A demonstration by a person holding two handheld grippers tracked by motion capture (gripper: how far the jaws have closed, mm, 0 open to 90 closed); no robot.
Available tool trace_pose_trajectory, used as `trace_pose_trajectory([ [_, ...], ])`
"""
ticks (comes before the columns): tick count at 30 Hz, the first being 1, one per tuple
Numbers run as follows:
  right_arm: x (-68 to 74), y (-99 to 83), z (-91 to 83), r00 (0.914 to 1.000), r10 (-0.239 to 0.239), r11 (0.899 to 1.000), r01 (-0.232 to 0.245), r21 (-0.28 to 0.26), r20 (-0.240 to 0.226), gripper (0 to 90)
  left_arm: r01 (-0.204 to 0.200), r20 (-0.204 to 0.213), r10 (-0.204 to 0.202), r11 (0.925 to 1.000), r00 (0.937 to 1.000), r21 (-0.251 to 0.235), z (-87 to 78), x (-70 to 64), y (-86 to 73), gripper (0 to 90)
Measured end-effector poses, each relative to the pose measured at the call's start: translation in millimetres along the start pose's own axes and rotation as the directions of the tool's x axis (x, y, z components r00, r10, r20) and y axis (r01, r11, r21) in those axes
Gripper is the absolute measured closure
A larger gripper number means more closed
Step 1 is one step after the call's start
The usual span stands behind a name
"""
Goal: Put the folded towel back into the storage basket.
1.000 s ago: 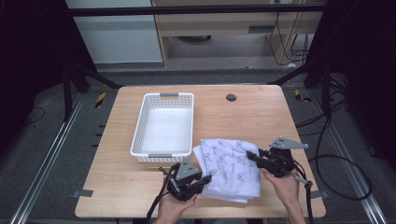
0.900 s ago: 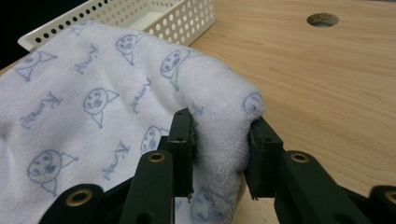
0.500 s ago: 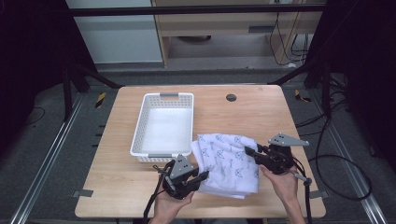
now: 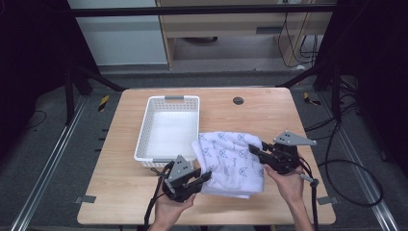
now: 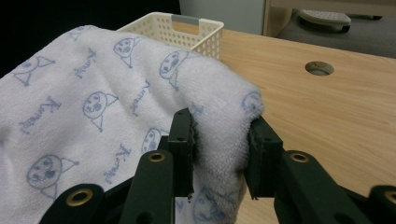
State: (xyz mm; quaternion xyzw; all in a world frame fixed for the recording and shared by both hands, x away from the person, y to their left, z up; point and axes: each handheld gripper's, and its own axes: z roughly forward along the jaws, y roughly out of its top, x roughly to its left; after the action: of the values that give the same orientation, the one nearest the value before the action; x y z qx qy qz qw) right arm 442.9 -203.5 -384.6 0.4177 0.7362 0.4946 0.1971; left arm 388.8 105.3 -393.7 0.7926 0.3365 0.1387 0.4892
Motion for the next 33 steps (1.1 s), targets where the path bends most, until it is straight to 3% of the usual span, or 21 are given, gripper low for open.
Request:
trace_pose_trajectory([
  [16,14.7,33.5,6.2,0.9995,-0.026,0.998,0.027,-0.054,0.015,67.8,-0.022,-0.038,0.02,0.9986,0.9991,-0.047,-18.1,15.1,16.7,75.5],
  [33,31.8,64.3,27.5,0.9986,-0.05,0.996,0.052,-0.076,0.019,67.8,0.01,-0.089,-0.018,0.9958,0.9959,-0.091,-36.3,41.0,23.0,75.4],
])
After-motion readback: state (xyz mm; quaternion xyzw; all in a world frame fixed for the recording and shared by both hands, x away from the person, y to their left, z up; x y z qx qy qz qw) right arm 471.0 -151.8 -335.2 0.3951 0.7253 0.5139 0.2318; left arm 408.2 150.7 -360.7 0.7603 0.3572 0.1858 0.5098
